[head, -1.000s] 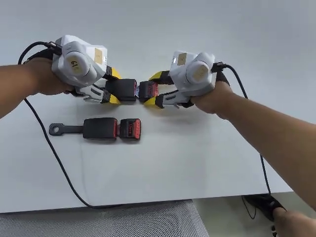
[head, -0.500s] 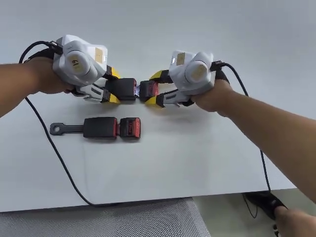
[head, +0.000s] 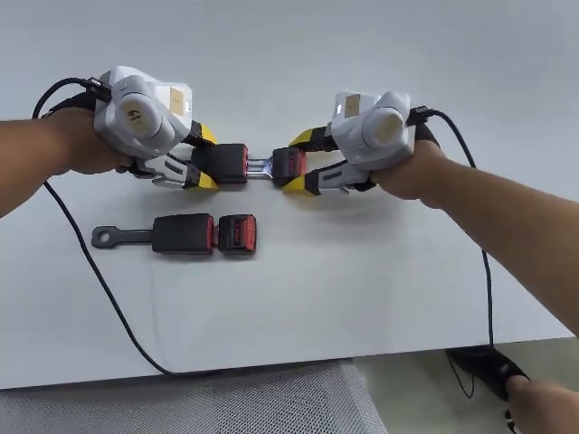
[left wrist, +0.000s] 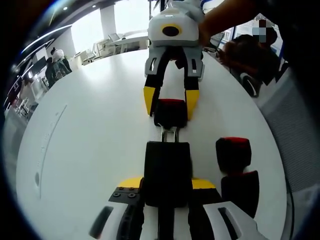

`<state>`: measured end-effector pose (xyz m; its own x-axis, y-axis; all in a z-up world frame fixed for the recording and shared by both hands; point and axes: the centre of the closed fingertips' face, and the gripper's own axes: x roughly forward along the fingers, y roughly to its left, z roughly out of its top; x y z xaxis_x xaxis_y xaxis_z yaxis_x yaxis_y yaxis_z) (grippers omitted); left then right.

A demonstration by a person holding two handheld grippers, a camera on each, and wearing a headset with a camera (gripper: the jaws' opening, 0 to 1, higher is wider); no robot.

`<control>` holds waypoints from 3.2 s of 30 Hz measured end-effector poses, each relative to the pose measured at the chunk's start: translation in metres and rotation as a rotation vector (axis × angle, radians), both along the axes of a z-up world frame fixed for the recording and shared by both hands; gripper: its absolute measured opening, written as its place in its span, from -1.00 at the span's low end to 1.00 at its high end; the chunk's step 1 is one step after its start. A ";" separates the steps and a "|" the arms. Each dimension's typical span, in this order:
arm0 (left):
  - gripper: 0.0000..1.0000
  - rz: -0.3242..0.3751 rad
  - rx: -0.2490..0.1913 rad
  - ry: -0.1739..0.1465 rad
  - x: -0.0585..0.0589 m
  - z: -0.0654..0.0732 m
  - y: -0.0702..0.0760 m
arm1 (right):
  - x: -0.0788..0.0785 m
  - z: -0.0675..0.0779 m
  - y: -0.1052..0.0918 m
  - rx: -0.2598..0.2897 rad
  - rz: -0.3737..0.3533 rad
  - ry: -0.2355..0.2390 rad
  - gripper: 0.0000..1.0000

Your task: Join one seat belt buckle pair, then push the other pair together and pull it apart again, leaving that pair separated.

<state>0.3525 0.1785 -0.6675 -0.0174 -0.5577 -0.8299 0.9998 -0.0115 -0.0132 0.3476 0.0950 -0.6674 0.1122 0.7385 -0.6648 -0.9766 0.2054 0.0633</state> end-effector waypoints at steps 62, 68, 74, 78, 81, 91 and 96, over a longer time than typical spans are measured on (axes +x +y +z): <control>-0.06 0.002 0.082 0.071 -0.015 0.002 -0.002 | -0.029 0.006 -0.128 -0.054 -0.137 0.051 -0.12; 0.28 0.134 0.031 0.073 -0.009 0.017 -0.001 | -0.018 0.020 -0.131 0.005 -0.297 0.009 0.30; 0.64 0.371 -0.054 0.060 -0.002 0.036 0.006 | -0.009 0.032 -0.133 0.039 -0.442 -0.069 0.46; 0.86 0.507 -0.100 0.051 -0.004 0.042 0.020 | -0.008 0.033 -0.132 0.062 -0.529 -0.089 0.63; 0.95 0.590 -0.149 0.021 -0.006 0.049 0.031 | -0.009 0.038 -0.129 0.082 -0.584 -0.113 0.73; 1.00 0.788 -0.234 0.001 -0.036 0.063 0.068 | -0.023 0.059 -0.118 0.122 -0.715 -0.193 0.97; 1.00 0.823 -0.281 -0.019 -0.051 0.072 0.082 | -0.038 0.065 -0.108 0.126 -0.731 -0.207 0.99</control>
